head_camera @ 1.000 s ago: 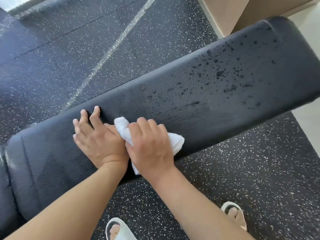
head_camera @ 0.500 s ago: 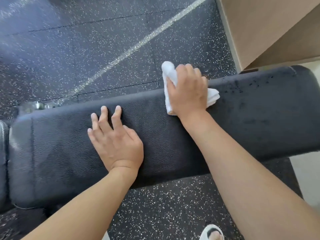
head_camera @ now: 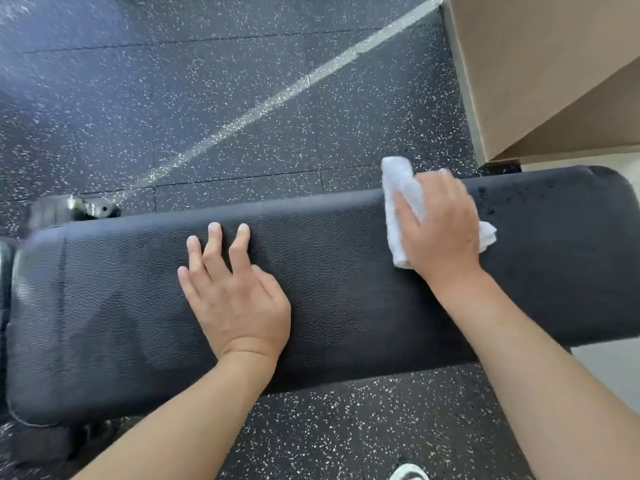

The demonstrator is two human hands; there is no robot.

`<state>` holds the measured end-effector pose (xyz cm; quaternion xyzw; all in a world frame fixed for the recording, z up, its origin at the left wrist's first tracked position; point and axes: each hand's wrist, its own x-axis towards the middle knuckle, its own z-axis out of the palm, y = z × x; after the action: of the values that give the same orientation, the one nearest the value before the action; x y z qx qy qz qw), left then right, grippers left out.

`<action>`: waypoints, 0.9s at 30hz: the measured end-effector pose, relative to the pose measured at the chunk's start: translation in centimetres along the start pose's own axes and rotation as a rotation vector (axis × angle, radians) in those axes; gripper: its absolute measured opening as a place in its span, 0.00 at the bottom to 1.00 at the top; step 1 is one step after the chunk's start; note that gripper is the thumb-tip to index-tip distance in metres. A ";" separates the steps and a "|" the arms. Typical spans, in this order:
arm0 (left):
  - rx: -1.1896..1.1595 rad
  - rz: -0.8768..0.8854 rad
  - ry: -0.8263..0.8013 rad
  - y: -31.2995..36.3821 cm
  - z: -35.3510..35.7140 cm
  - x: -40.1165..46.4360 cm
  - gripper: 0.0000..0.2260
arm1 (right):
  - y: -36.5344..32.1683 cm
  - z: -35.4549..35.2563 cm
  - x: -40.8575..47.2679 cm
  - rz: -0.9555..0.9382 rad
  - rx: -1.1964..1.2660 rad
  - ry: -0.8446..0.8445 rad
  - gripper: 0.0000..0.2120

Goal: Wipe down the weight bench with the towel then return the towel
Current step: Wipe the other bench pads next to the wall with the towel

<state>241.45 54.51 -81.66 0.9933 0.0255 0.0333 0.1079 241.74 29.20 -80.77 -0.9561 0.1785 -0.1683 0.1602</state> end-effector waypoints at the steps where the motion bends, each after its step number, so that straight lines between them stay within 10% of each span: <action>1: 0.003 0.001 0.000 0.0 0.0 0.0 0.25 | 0.1 0.1 0.9 0.068 -0.015 0.006 0.11; 13: -0.007 0.003 0.059 0.1 0.3 0.2 0.25 | -17.1 8.8 2.5 -0.196 -0.044 -0.071 0.06; 27: 0.008 0.028 0.042 0.2 0.2 0.0 0.26 | -0.4 -3.1 -10.7 0.111 0.016 0.004 0.08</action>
<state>241.42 54.28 -81.80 0.9930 0.0137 0.0556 0.1031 231.27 33.06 -80.66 -0.9431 0.2301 -0.1624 0.1766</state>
